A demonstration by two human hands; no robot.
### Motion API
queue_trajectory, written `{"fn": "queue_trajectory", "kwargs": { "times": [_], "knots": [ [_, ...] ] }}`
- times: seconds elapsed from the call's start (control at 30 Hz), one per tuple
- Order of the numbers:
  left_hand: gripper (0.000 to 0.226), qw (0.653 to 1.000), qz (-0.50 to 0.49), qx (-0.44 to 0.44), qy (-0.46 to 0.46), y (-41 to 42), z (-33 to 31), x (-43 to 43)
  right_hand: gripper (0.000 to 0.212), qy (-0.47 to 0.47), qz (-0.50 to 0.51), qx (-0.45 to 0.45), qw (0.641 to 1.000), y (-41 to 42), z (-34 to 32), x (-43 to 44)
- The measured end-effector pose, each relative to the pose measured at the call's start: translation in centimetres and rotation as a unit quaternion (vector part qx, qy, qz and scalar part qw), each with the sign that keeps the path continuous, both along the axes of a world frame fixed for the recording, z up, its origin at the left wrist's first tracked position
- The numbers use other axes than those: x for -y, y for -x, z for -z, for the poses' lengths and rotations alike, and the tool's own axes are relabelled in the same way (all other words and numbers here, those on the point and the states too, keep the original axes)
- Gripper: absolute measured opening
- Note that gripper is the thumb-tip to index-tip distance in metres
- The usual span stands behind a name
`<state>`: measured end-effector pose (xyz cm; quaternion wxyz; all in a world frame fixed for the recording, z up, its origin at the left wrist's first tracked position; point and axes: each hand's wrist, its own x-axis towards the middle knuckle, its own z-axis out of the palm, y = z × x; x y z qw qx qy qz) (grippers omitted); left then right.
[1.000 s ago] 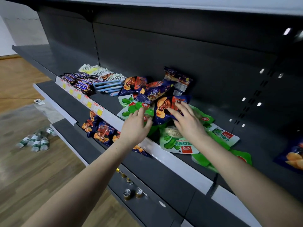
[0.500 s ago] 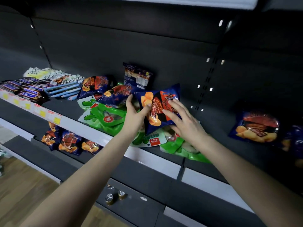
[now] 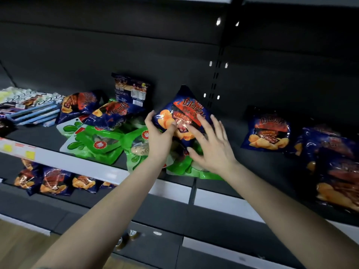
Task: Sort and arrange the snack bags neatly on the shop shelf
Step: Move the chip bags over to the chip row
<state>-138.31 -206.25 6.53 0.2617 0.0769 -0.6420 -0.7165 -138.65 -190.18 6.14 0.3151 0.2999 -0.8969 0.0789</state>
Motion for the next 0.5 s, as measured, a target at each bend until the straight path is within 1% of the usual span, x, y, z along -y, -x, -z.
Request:
{"fn": "queue_trajectory", "kwargs": {
  "times": [0.1,0.2,0.27,0.33,0.4,0.5],
  "knots": [
    [0.051,0.999,0.025,0.003,-0.023,-0.1,0.4,-1.5,0.084,-0.010,0.071,0.031,0.997,0.0,-0.1,0.2],
    [0.050,0.999,0.052,0.001,0.006,-0.3,0.6,-2.5,0.099,-0.001,0.115,0.052,0.992,0.3,-0.4,-0.7],
    [0.047,0.995,0.094,0.012,-0.006,-0.4,0.7,-2.9,0.102,0.005,0.130,0.071,0.989,0.4,-0.5,-1.6],
    [0.042,0.989,0.137,0.033,-0.048,-0.6,0.8,-3.4,0.104,0.002,0.142,0.078,0.987,0.3,-0.6,-2.4],
    [0.038,0.983,0.159,0.043,-0.075,-0.7,0.8,-4.0,0.105,-0.005,0.154,0.080,0.985,0.0,-0.7,-3.3],
    [0.035,0.976,0.198,0.048,-0.083,-0.8,0.7,-5.0,0.099,-0.006,0.148,0.096,0.984,-0.4,-0.7,-4.6]
  ]
}}
